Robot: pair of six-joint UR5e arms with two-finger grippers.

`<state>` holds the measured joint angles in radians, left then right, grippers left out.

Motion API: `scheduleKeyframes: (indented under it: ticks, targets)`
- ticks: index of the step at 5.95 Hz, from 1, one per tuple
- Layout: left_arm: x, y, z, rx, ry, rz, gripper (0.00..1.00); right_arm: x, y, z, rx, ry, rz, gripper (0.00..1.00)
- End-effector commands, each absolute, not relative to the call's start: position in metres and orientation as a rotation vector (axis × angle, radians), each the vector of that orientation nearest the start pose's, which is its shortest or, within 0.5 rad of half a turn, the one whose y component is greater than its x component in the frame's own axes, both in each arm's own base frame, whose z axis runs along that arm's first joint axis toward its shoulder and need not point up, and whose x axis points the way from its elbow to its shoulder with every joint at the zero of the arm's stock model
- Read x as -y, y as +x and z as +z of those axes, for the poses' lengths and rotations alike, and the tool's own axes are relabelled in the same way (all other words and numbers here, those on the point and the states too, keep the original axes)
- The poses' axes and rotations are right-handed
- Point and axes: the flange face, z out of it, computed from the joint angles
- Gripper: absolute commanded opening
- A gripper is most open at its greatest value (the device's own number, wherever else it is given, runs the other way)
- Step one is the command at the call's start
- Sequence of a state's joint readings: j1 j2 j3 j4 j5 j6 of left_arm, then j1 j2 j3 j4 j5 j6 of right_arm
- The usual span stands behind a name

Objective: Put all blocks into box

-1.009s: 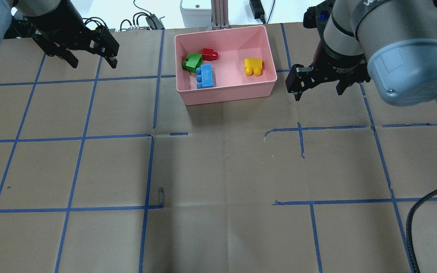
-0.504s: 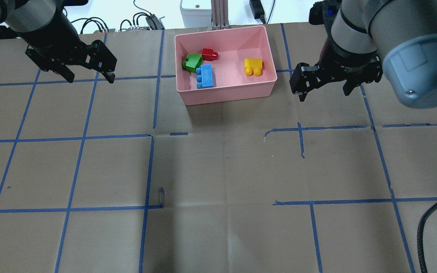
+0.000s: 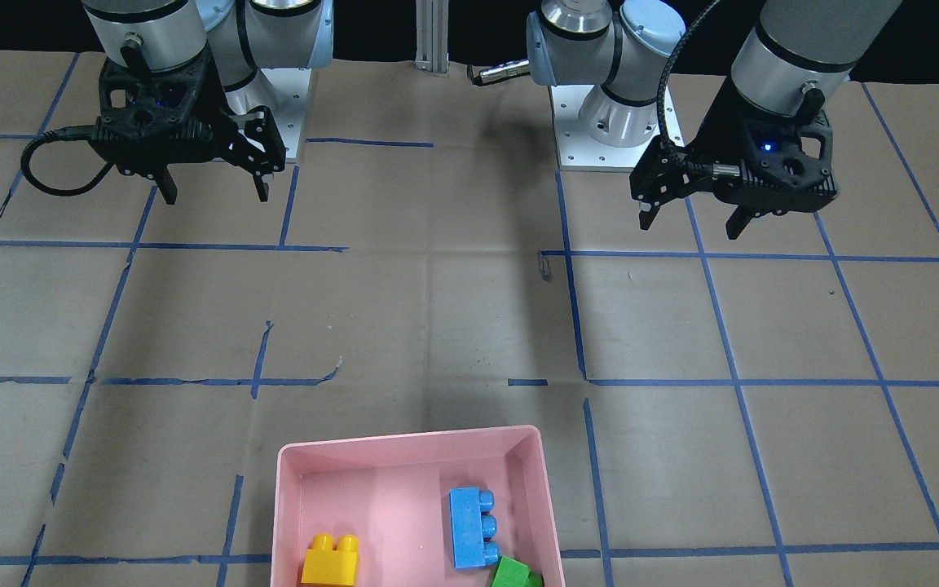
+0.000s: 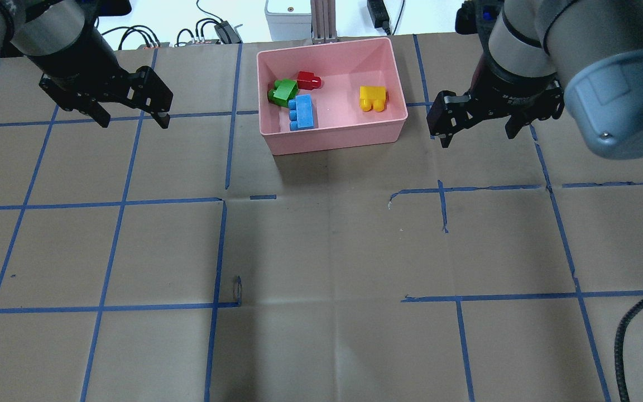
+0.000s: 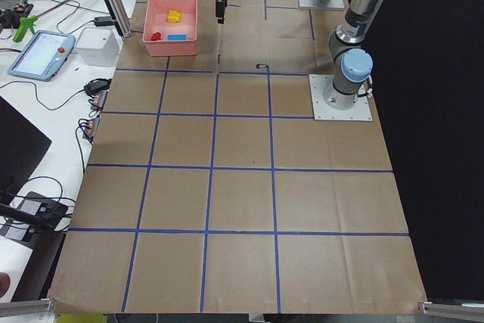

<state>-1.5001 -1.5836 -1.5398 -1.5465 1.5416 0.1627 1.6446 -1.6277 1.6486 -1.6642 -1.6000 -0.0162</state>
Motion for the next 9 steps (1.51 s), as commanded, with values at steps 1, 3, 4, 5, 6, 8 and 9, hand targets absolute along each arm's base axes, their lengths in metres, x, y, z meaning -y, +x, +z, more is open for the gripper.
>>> scheduleKeyframes:
  ticks: [1, 3, 4, 5, 6, 8, 9]
  targets:
    - [0.5109, -0.1004, 0.4983, -3.161, 0.147, -0.073, 0.99, 0.4643, 0.1644, 0.4848, -3.162, -0.139, -0.111, 1.00]
    - [0.5114, -0.1004, 0.4975, -3.162, 0.147, -0.070, 0.99, 0.4646, 0.1646, 0.4857, -3.160, -0.142, -0.115, 1.00]
    - [0.5114, -0.1004, 0.4975, -3.162, 0.147, -0.070, 0.99, 0.4640, 0.1646, 0.4863, -3.160, -0.144, -0.115, 1.00]
    - [0.5114, -0.1004, 0.4975, -3.162, 0.147, -0.070, 0.99, 0.4647, 0.1646, 0.4859, -3.160, -0.144, -0.118, 1.00]
    - [0.5101, -0.1005, 0.4981, -3.161, 0.149, -0.070, 0.99, 0.4650, 0.1639, 0.4847, -3.160, -0.142, -0.118, 1.00]
    - [0.5120, -0.0996, 0.5036, -3.160, 0.147, -0.090, 0.99, 0.4643, 0.1640, 0.4816, -3.159, -0.142, -0.108, 1.00]
    - [0.5174, -0.0992, 0.5006, -3.160, 0.147, -0.083, 0.99, 0.4643, 0.1640, 0.4816, -3.159, -0.142, -0.108, 1.00]
